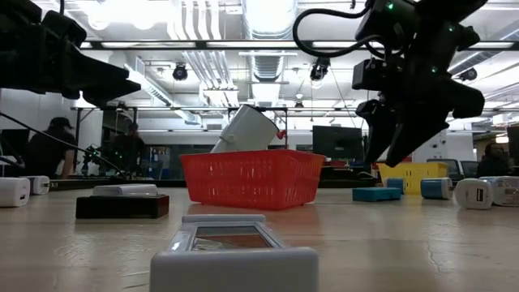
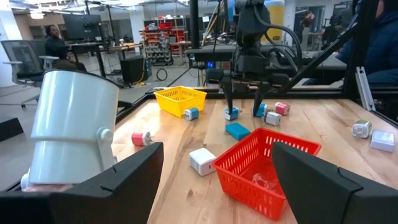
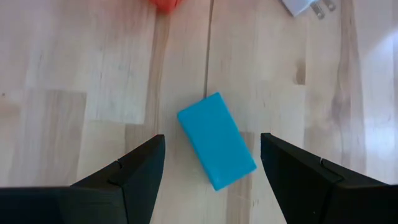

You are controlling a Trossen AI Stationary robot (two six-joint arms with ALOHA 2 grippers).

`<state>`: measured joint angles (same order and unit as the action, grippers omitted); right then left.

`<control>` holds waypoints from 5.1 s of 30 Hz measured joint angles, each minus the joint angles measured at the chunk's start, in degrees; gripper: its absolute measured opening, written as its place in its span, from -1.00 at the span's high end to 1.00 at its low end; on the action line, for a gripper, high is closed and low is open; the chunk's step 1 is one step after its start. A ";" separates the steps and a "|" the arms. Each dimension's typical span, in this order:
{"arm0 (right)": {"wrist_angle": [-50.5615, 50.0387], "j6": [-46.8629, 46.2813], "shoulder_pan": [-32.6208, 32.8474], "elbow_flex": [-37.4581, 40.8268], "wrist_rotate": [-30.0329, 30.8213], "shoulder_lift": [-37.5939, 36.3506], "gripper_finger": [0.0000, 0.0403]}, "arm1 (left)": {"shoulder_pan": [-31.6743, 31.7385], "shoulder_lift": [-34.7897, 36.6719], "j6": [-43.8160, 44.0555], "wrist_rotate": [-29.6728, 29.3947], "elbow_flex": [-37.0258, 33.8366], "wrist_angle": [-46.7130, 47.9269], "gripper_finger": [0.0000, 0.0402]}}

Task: Pick & Place Office items
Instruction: Put the light blue digital clock into the red basket

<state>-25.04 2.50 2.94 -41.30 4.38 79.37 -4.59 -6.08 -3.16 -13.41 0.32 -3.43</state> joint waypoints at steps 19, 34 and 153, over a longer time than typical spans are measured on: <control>-3.03 3.55 -0.90 -2.57 0.07 6.53 -0.27 | 0.01 -0.07 0.17 -0.09 -0.01 0.06 -0.51; -2.64 7.09 -3.41 -3.54 -0.09 11.66 -0.27 | 0.01 -0.07 0.17 -0.15 -0.01 0.08 -0.51; 72.14 2.12 -10.53 10.50 -9.43 9.82 0.27 | 0.01 -0.29 0.17 0.28 0.00 0.56 -0.51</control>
<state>47.10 4.62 -7.59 -30.80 -5.05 89.19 -4.58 -6.37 -2.98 -13.13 0.32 -2.88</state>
